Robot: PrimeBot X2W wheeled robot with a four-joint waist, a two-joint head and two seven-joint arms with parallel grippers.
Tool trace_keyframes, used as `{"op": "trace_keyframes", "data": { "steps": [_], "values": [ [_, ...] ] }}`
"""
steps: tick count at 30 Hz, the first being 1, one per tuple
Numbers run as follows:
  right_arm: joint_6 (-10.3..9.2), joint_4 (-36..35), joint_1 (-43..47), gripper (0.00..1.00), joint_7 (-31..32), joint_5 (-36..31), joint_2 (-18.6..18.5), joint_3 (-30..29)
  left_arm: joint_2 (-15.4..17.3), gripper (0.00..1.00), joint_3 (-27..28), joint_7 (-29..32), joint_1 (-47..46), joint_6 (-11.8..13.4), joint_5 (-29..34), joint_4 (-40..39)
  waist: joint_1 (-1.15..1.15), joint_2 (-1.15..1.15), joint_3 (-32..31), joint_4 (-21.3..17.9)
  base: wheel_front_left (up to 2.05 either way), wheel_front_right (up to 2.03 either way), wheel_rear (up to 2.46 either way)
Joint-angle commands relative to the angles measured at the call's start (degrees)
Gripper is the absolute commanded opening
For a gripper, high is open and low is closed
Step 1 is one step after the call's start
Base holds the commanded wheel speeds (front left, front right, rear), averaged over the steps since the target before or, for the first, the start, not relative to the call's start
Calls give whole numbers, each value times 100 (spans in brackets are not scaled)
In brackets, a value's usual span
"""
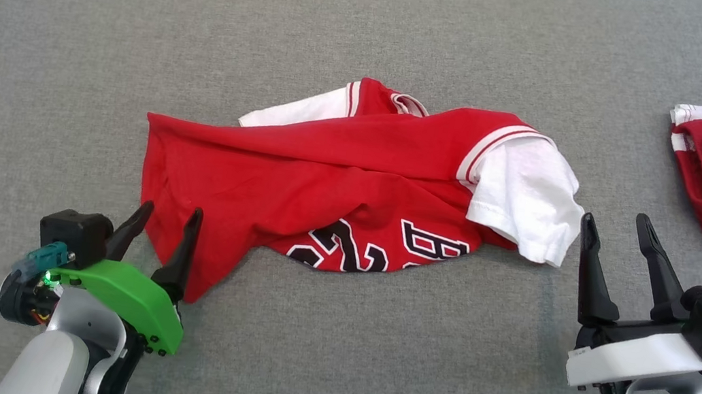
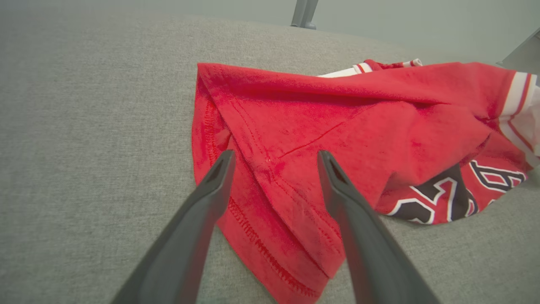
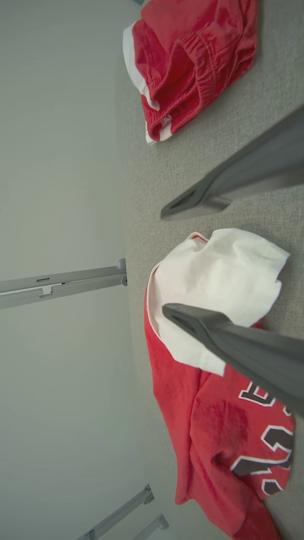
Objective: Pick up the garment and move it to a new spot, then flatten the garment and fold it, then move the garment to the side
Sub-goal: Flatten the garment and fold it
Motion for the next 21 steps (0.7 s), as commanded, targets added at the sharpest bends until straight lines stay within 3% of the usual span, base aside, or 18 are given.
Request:
{"op": "trace_keyframes", "data": {
  "steps": [1, 6, 19, 20, 21],
  "values": [
    [-7, 18, -59, 100, -40, 40, 1, 13, -2, 100, -12, 102, -97, -43, -97, 107, 0, 0, 99, -105, 0, 0, 0],
    [-7, 95, -95, 100, -113, 70, 10, 36, -1, 100, -50, 333, -296, -171, -525, 636, 0, 0, 231, -252, 0, 0, 0],
    [-7, 174, -178, 100, -168, 104, 2, 29, 91, 100, -155, -123, -675, -244, -771, 1136, 0, 0, 319, -300, 0, 0, 0],
    [-7, 177, -178, 100, -170, 105, 5, 25, 109, 88, -186, -154, -677, -248, -787, 1127, 0, 0, 314, -293, 0, 0, 0],
    [-7, 179, -177, 100, -173, 107, 10, 23, 116, 60, -217, -177, -678, -253, -802, 1107, 0, 0, 308, -285, 0, 0, 0]
  ]
}}
